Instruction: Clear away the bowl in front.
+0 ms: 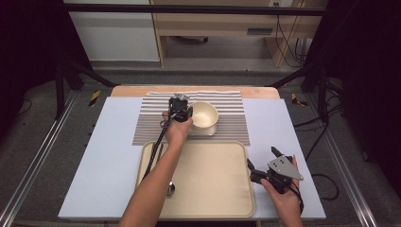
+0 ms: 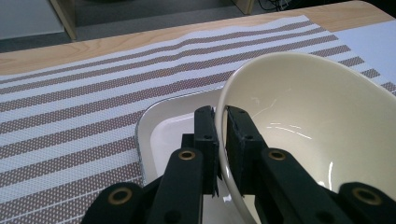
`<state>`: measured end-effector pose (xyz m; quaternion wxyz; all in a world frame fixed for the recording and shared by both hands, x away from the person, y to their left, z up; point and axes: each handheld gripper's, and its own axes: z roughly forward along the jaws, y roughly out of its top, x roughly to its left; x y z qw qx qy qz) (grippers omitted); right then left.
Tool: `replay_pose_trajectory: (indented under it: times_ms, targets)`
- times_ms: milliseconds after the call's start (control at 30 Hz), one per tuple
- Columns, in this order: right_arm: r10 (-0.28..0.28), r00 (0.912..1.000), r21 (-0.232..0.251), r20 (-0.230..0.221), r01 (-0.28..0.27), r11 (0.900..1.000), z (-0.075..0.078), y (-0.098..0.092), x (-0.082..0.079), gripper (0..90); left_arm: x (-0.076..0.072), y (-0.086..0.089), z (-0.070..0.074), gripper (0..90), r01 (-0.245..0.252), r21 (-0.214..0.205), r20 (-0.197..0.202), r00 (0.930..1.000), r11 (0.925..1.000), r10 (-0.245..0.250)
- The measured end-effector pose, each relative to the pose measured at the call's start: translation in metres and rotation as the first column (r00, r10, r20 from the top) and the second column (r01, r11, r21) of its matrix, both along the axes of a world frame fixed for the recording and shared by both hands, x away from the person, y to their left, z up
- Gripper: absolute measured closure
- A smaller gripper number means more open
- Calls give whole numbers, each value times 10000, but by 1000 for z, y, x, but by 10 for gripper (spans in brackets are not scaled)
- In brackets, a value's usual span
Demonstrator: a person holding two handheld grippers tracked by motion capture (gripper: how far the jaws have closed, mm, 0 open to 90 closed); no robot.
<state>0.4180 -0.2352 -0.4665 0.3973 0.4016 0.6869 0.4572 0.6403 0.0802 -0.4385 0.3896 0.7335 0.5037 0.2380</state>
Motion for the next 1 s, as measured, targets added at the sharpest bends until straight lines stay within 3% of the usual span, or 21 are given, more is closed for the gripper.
replay_pose_trajectory:
  times_ms: [267, 600, 833, 1000]
  targets:
    - [14, 10000, -29, 15, -14, 10000, 0, 1, 0, 67, -3, 5, 4, 829, 16, 108, 101, 9999, 9999, -17]
    - [-9, 10000, -5, 42, 9, 10000, 1, 1, 0, 63, -13, 12, 25, 829, 113, -329, 405, 9991, 9994, -99]
    - [-7, 9999, 12, 130, 7, 10000, 2, 2, 0, 59, -35, 18, 47, 829, 367, -219, 572, 9977, 9991, -354]
    - [-4, 9999, 35, 140, 4, 10000, 3, 3, -1, 59, -55, 20, 54, 829, 622, -190, 606, 9963, 9979, -610]
